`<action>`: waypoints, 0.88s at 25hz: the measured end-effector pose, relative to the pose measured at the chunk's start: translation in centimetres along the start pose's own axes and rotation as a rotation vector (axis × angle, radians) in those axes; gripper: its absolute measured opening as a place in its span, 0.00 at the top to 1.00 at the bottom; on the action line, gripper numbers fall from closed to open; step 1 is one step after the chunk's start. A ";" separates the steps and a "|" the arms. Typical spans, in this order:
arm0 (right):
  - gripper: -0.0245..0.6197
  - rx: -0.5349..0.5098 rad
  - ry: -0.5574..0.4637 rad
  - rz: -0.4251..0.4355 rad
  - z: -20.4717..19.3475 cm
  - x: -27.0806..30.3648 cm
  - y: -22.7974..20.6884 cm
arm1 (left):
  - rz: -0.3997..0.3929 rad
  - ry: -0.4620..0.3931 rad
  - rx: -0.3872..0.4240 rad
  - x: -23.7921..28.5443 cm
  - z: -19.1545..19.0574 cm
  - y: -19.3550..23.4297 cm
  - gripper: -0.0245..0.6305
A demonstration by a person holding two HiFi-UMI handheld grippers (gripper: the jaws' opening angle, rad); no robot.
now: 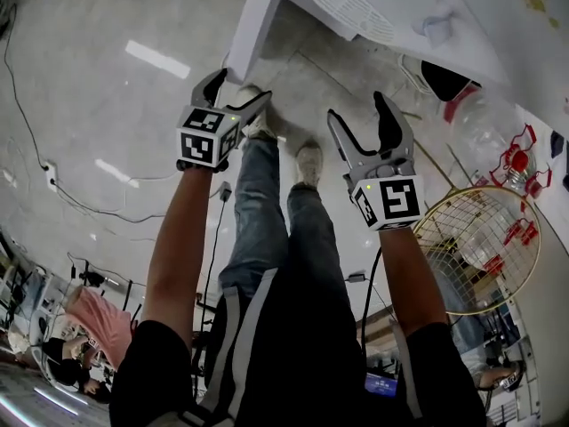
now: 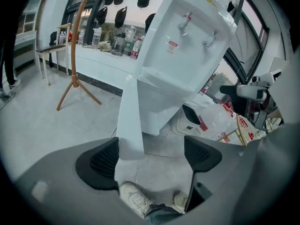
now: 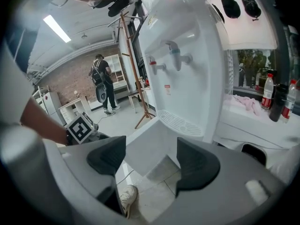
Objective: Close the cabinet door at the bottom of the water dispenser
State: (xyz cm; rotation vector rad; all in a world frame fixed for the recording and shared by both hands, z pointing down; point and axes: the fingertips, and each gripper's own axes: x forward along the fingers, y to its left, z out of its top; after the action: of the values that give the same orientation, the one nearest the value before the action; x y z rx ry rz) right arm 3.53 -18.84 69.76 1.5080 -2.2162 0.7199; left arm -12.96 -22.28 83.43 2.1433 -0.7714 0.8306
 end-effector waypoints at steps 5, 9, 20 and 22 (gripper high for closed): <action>0.44 0.022 -0.026 -0.029 -0.4 -1.6 -1.3 | -0.012 0.015 0.011 0.9 -0.1 -1.5 0.29; 0.45 0.043 -0.041 -0.051 -1.1 -2.7 -2.2 | -0.020 0.029 0.032 1.6 -0.3 -2.6 0.29; 0.46 0.090 -0.065 -0.098 -2.6 -5.4 -4.3 | -0.070 0.078 0.068 3.3 -0.7 -6.4 0.31; 0.46 0.098 -0.065 -0.106 -2.8 -5.8 -4.7 | -0.080 0.085 0.081 3.6 -0.6 -7.2 0.31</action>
State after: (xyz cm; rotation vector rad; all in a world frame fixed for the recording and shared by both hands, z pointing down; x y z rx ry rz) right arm 10.10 -14.22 69.74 1.7059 -2.1565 0.7664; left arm -5.76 -18.59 83.62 2.1799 -0.6144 0.9181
